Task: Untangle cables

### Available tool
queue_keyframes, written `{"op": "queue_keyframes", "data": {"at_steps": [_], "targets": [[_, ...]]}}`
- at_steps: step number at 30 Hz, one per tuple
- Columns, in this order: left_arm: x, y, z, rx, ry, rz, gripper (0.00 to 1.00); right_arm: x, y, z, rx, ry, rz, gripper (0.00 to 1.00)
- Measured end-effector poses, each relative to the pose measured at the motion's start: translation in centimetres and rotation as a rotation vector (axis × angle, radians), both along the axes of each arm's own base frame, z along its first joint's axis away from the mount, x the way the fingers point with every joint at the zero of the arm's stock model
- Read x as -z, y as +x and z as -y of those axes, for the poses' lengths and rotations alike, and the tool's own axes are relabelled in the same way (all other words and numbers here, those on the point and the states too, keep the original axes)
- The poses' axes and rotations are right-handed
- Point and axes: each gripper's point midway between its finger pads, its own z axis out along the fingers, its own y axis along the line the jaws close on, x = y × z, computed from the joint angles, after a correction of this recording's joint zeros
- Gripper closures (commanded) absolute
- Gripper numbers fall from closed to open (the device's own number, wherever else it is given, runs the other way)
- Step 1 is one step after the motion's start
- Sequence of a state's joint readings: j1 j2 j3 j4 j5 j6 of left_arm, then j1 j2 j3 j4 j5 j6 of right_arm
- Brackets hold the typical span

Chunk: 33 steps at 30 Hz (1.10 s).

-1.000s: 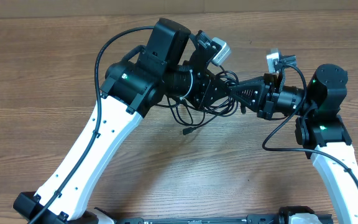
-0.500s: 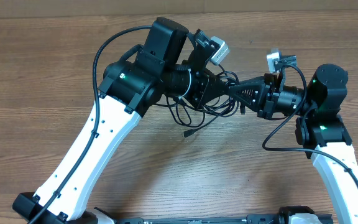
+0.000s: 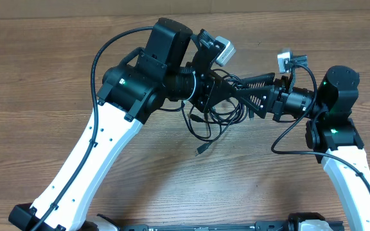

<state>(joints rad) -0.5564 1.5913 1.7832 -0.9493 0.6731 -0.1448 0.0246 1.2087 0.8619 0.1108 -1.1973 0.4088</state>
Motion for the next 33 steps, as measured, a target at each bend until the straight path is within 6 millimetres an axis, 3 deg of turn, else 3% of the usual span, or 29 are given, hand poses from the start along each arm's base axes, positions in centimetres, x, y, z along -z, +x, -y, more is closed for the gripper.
{"op": "queue_keyframes", "data": {"at_steps": [3,9,11,14,18,29,33], "targets": [[0.1,0.5,-0.6,-0.044,0.031,0.015,0.96,0.0,-0.2,-0.1,-0.02,0.002,0.002,0.18],[3.1,2.4,-2.8,-0.176,0.191,0.008,0.96,-0.9,-1.7,-0.9,-0.106,0.013,0.061,0.17],[3.3,2.6,-3.1,-0.193,0.21,0.012,0.96,-1.2,-1.9,-0.9,-0.116,0.014,0.087,0.19],[3.4,2.8,-3.2,-0.202,0.219,0.016,0.96,-1.5,-2.0,-1.0,-0.124,0.006,0.139,0.29],[3.4,2.5,-3.0,-0.188,0.209,0.007,0.96,-1.2,-2.0,-1.0,-0.131,-0.019,0.209,0.33],[3.6,0.0,-2.4,-0.079,0.178,-0.068,0.96,-0.1,-1.2,-0.7,-0.099,-0.157,0.551,0.29],[3.5,-0.2,-2.3,-0.069,0.173,-0.071,0.96,0.5,-0.9,-0.6,-0.091,-0.206,0.63,0.41]]}}
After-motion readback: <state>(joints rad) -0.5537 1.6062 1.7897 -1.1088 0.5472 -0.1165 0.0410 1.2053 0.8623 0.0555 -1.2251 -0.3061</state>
